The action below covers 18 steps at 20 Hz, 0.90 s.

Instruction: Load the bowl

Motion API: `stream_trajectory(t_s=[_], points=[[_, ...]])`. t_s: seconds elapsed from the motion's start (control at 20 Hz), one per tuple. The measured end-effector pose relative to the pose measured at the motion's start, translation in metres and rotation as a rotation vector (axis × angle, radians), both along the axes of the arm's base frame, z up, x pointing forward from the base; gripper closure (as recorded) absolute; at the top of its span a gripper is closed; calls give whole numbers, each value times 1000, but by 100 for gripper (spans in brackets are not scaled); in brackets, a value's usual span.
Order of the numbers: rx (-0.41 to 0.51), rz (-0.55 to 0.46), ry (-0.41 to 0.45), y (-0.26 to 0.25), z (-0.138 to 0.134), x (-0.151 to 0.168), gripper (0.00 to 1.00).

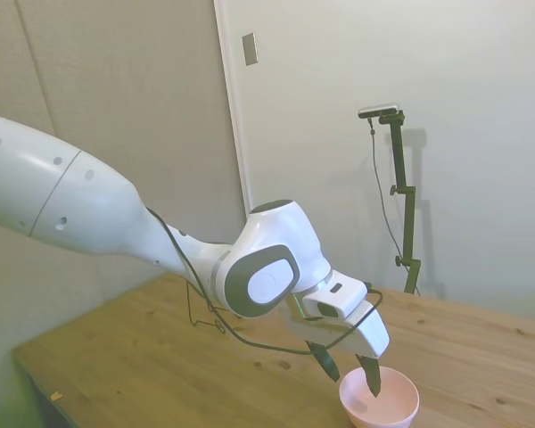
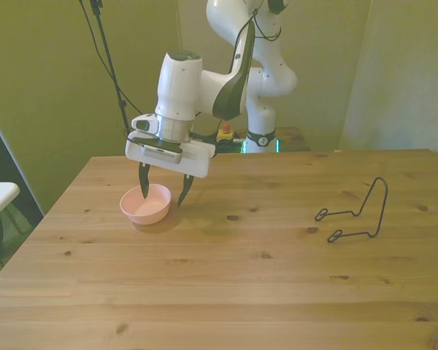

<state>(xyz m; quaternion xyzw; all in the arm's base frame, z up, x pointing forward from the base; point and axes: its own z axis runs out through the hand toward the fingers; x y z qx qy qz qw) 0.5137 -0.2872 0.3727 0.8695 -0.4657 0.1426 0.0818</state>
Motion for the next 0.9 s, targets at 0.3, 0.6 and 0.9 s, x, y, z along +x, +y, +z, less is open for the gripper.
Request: stream_trajectory(t_s=[0.3, 0.6, 0.9], points=[[22, -18, 2, -1, -12, 6, 100], [30, -30, -9, -2, -12, 11, 100], [41, -37, -18, -3, -11, 13, 100]])
